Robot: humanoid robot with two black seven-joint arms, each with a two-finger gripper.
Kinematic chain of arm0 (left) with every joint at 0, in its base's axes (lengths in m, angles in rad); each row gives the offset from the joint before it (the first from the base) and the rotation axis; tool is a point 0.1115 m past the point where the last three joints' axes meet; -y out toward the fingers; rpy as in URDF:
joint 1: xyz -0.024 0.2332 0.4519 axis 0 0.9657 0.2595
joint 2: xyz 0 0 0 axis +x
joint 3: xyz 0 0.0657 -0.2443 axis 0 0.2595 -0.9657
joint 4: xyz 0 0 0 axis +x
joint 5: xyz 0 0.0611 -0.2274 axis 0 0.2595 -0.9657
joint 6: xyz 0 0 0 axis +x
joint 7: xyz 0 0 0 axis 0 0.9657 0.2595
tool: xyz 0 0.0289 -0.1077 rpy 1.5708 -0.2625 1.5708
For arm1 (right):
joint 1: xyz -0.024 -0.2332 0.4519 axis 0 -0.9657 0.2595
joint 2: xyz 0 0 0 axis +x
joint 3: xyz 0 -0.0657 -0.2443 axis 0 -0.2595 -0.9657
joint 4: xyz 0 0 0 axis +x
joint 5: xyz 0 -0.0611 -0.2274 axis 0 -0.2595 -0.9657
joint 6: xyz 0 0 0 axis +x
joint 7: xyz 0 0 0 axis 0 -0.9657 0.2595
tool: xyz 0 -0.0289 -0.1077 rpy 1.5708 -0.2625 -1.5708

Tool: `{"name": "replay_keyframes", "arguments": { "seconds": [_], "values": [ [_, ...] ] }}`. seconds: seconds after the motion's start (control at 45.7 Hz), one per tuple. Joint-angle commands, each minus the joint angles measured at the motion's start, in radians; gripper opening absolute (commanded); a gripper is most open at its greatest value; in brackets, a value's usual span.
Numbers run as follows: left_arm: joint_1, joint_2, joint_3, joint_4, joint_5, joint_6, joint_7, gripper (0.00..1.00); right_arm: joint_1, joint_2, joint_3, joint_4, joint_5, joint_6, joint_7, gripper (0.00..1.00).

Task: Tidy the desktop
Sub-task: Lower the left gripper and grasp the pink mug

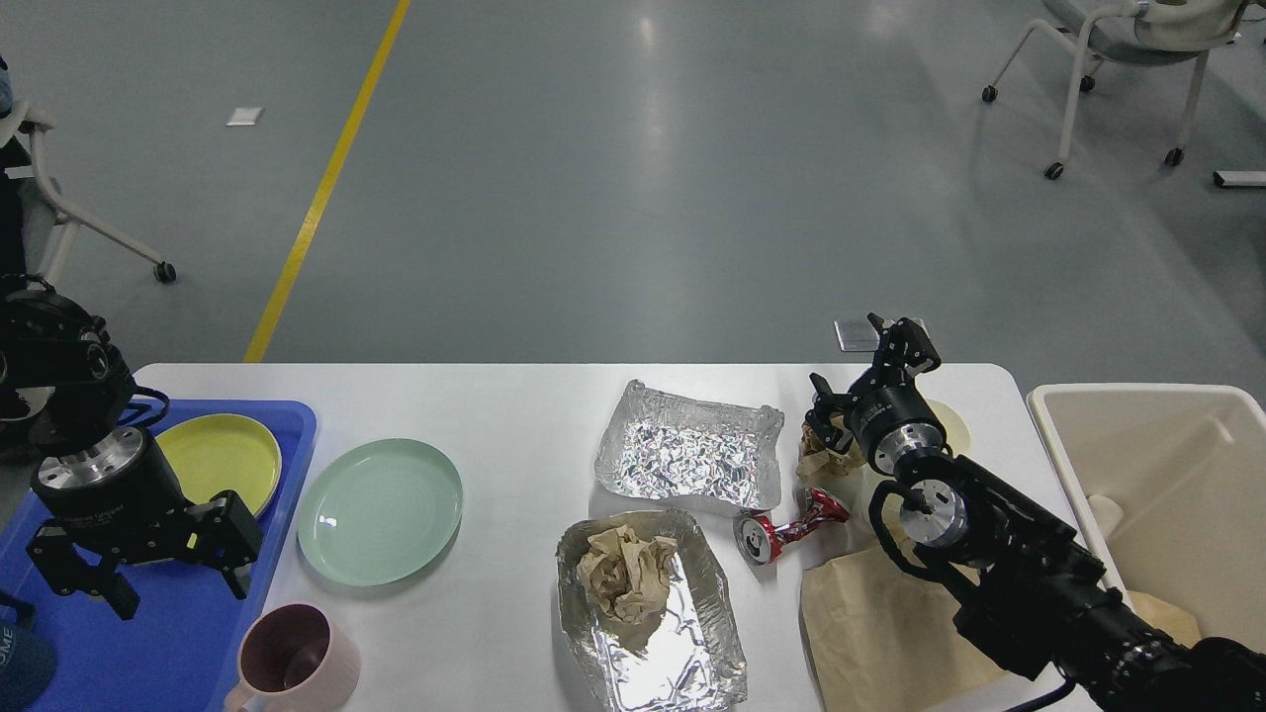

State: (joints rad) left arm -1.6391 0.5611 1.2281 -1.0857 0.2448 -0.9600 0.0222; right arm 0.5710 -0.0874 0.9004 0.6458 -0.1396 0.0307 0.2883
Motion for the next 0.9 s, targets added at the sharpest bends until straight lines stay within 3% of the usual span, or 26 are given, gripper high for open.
{"name": "replay_keyframes", "arguments": {
  "seconds": [0.0, 0.284, 0.875],
  "values": [
    [0.034, -0.015, -0.015, 0.006, -0.002, 0.0, -0.001, 0.96, 0.0, 0.0, 0.0, 0.0, 0.0, 0.0, 0.0, 1.0],
    [0.143, -0.101, -0.035, 0.036, -0.002, 0.0, -0.001, 0.96, 0.0, 0.0, 0.0, 0.0, 0.0, 0.0, 0.0, 1.0],
    [0.157, -0.113, -0.018, 0.062, 0.002, 0.0, 0.001, 0.94, 0.0, 0.0, 0.0, 0.0, 0.0, 0.0, 0.002, 1.0]
  ]
}}
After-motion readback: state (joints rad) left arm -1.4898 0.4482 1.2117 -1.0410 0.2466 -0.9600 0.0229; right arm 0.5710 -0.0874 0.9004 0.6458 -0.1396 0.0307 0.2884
